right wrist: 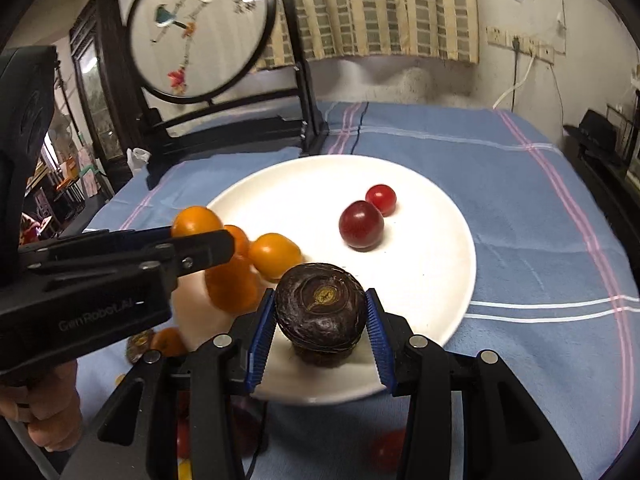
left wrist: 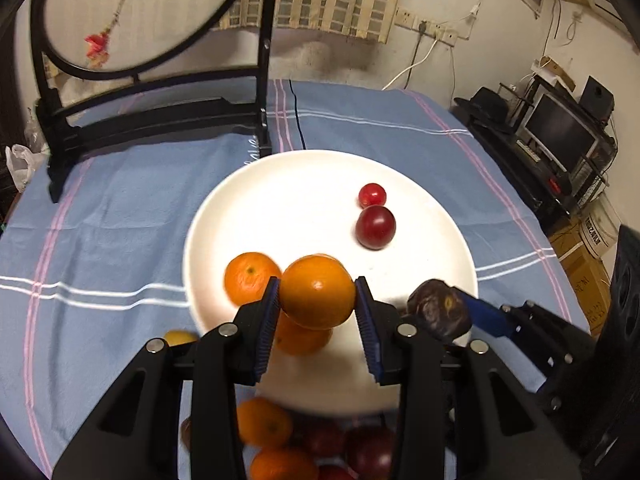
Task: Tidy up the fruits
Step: 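Lower the orange and passion fruit onto the white plate and open both tools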
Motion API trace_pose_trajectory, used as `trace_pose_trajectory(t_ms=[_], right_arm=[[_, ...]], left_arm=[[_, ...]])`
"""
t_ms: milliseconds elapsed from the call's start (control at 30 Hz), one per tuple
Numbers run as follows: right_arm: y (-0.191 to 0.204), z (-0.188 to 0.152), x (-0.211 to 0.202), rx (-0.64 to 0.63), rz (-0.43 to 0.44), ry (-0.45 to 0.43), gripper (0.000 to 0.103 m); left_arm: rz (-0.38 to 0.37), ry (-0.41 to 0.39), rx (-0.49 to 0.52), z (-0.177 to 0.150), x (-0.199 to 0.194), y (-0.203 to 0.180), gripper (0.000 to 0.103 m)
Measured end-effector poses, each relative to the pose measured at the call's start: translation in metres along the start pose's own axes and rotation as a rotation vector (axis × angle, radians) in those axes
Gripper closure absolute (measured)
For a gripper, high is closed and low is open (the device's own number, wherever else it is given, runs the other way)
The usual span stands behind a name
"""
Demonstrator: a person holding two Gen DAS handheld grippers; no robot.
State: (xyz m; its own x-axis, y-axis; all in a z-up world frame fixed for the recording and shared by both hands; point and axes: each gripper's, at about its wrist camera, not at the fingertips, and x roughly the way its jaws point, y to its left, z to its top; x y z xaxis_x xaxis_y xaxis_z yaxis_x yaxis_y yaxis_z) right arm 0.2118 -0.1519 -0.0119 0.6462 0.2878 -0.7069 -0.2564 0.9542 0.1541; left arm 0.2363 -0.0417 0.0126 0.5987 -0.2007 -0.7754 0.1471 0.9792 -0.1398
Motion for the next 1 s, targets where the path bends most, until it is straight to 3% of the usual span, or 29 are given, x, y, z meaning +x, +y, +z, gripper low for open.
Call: trace_pose_trajectory(t_ms=[33, 67, 100, 133, 433, 667, 1000], right_arm=[[-0.002, 0.0, 0.003, 0.012, 0.005, 0.005, 0.054], [-0.006, 0.0, 0.006, 0.028, 0.011, -0.001, 0.04], [-0.01, 0.0, 0.006, 0.043, 0.006, -0.01, 0.036], [-0.013, -0.001, 0.006, 0.057, -0.005, -0.021, 0.036], [-0.023, -0.011, -0.006, 0.09, -0.002, 0.005, 0.029], [-0.018, -0.034, -0.032, 0.059, -0.017, 0.007, 0.028], [-0.005, -0.079, -0.06, 0.023, -0.036, 0.03, 0.027]], left_arm=[[-0.005, 0.012, -0.012, 0.003, 0.008, 0.0, 0.066], [-0.007, 0.016, -0.019, 0.004, 0.012, 0.0, 0.064], [-0.008, 0.014, -0.026, 0.005, 0.015, 0.001, 0.053], [-0.002, 0.003, -0.035, 0.004, 0.016, 0.001, 0.044], [0.003, -0.029, -0.046, -0.026, -0.012, 0.008, 0.029], [-0.01, -0.044, -0.061, -0.062, -0.047, 0.02, 0.027], [0.07, -0.111, -0.036, -0.106, -0.084, 0.038, 0.019]])
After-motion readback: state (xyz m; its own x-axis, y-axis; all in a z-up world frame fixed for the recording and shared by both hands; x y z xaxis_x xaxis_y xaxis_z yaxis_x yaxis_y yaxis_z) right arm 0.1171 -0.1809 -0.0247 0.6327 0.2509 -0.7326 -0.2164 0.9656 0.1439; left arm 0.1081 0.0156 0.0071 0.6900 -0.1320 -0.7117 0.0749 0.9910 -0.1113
